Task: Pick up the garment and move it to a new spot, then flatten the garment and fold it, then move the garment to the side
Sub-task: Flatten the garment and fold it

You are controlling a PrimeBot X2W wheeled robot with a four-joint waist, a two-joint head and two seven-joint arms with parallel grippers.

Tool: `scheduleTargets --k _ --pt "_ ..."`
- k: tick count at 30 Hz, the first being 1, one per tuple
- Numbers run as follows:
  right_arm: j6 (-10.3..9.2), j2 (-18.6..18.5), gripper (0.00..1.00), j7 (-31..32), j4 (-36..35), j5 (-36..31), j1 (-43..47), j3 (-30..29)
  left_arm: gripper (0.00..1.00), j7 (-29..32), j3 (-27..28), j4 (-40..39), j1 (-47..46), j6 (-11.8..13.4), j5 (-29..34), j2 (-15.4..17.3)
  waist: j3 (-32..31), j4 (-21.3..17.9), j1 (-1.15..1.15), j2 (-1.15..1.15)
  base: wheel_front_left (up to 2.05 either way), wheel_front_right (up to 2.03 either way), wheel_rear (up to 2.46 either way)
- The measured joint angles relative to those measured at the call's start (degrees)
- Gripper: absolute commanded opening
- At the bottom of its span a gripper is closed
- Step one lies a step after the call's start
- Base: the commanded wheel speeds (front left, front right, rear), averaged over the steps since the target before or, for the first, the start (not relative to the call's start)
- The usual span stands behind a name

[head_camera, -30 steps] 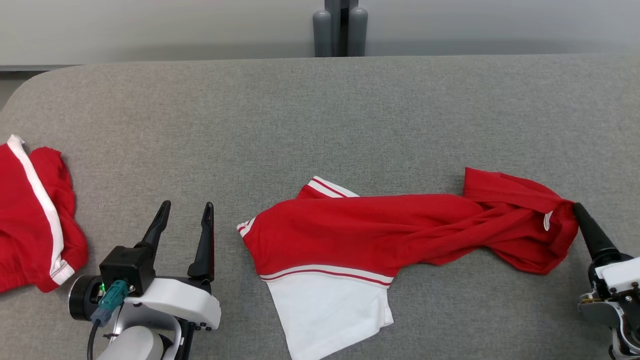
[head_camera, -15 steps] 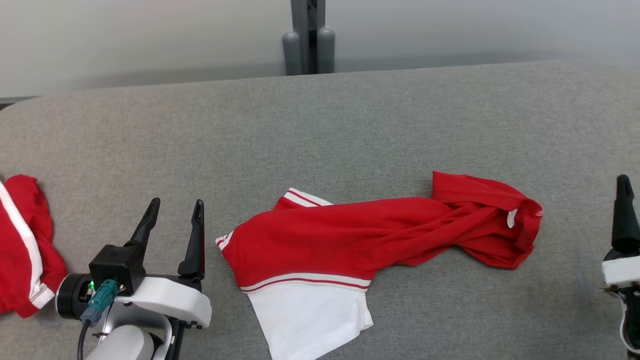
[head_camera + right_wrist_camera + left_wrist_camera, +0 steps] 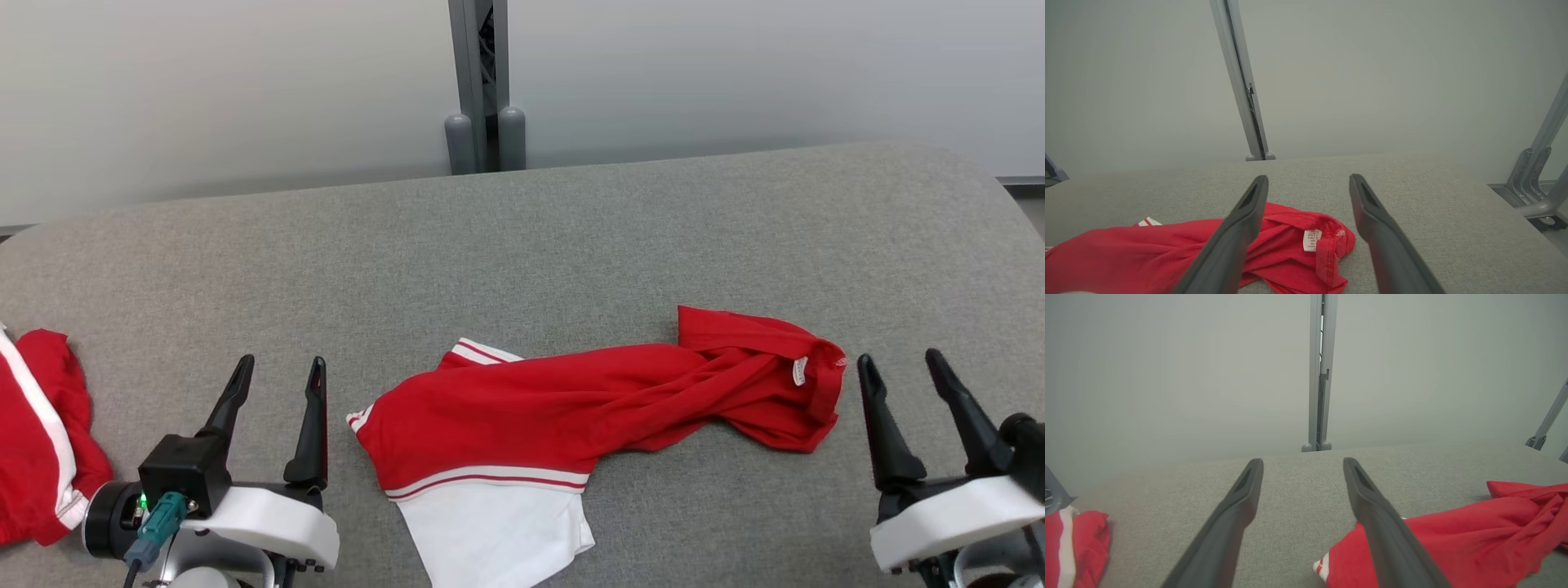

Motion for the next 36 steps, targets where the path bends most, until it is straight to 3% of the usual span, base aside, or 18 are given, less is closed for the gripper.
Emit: scheduleTargets --k 8,16,36 --pt "0.01 1.5 1.00 2.8 -3.6 -6.8 6.1 0.6 1.00 0.2 -0.2 -2.1 3.6 0.9 -0.4 0.9 -2.9 0.0 0.00 0.00 0.00 0.00 0.00" --pt "0.01 2.0 1.00 4.0 -5.0 -7.0 7.1 0.2 1.00 1.9 -0.8 -5.2 5.1 2.5 -0.4 1.9 -3.7 -0.1 0.00 0.00 0.00 0.00 0.00" --pt "0.01 2.1 1.00 3.9 -4.7 -6.1 6.9 -0.8 1.00 3.9 -2.3 -5.7 5.3 3.2 -0.1 2.1 -3.1 1.1 0.00 0.00 0.00 0.00 0.00"
